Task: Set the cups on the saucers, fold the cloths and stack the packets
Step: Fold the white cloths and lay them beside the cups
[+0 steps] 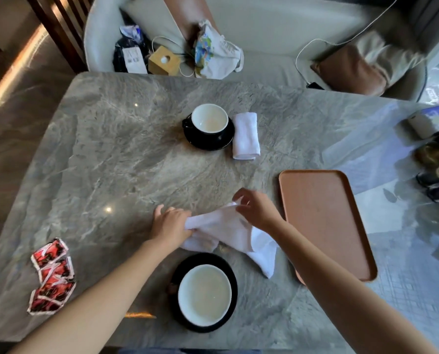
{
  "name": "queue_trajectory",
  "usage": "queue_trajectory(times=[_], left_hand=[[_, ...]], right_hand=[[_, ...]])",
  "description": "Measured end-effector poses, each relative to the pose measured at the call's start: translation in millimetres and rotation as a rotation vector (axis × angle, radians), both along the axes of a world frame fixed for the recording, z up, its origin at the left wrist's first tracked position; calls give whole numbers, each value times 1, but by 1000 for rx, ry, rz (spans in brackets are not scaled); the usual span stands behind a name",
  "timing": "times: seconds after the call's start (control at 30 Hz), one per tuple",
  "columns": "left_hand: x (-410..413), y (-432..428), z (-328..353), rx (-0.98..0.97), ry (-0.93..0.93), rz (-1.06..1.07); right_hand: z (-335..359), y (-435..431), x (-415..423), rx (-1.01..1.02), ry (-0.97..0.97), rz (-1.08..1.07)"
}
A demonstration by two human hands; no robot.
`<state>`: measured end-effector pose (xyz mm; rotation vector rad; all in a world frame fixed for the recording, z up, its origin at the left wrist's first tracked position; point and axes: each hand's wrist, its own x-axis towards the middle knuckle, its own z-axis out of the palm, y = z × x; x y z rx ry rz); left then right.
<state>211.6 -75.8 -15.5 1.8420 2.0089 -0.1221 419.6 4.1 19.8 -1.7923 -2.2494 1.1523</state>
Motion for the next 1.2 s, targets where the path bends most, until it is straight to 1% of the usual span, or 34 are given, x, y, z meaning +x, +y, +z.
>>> queue_trajectory(times=[0.1,0.13,0.23,0.33,0.4,0.47,0.53,0.57,0.67,0.73,0.8,0.87,0.93,1.0,1.07,1.2], left_hand=[[-35,-11,21,39,-293,155],[-47,-13,27,57,-358,191],[-90,-13,48,104,-489,228],[-133,-10,71,140,-730,224],[-160,-9,83,138,-807,234],[-184,-8,95,154,-820,217],[-203,-10,110,163,-908,221],[-209,-13,118,156,-1003,239],[-221,-23,138,165,-1338,360],[-227,-22,150,263,-1462,464],[-230,-18,166,380,-1512,541],[-228,-18,181,454,-1518,550],[-226,-21,188,487,-1522,543],[-225,-27,189,472,-1481,541],[-222,-39,182,397,-1438,547],[-205,-74,138,168,-1454,687]], right_hand=[[15,-2,-15,111,13,-4],[21,-4,-22,154,20,1],[40,-8,-47,256,59,-92],[60,-6,-68,311,83,-143],[73,-3,-78,385,141,-114],[87,-3,-89,455,206,-123],[98,-2,-101,475,290,-155],[103,-1,-107,451,353,-176],[124,3,-119,322,639,-285],[141,10,-123,281,811,-315],[157,19,-127,243,940,-273],[170,27,-129,157,1055,-204],[174,33,-125,82,1123,-142],[170,37,-117,14,1149,-93],[158,35,-108,-25,1101,-63],[107,16,-81,-112,854,-54]])
